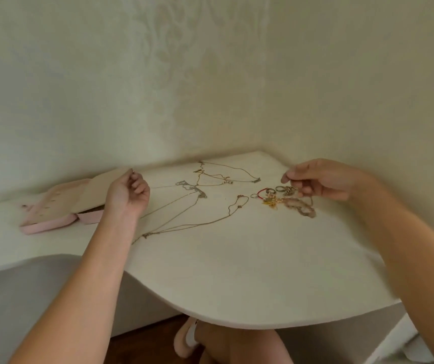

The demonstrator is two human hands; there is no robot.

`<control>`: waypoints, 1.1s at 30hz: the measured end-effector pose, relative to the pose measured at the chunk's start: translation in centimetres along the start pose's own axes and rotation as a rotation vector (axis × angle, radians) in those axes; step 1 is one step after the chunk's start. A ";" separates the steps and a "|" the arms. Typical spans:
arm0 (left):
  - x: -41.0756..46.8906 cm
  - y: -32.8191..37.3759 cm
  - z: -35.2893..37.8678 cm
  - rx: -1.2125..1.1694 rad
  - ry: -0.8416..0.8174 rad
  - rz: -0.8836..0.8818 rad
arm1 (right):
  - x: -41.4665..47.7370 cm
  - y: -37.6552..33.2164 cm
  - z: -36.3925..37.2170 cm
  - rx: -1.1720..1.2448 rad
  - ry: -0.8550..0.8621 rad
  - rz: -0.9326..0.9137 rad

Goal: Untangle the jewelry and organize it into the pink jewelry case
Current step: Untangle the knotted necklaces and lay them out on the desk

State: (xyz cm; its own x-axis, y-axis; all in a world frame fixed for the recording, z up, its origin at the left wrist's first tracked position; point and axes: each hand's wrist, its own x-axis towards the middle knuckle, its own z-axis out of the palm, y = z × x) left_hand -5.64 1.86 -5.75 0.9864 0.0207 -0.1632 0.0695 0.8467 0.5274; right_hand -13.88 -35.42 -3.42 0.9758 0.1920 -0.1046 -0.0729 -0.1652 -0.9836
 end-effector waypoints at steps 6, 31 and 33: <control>0.5 1.1 -0.1 0.294 0.041 0.088 | -1.0 1.5 0.7 -0.102 -0.063 0.005; -7.8 0.6 5.5 1.196 -0.270 0.232 | -7.4 1.5 3.2 -0.320 0.235 -0.147; -9.1 -0.9 6.1 1.235 -0.398 0.167 | -7.4 1.0 3.7 -0.249 0.218 -0.178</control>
State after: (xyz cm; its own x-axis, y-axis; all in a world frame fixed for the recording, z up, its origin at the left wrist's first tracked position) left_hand -13.72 -2.39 0.36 0.9577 -0.2605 0.1219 -0.1768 -0.1988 0.9640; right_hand -21.97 -33.38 -4.13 0.9916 0.0324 0.1252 0.1280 -0.3832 -0.9147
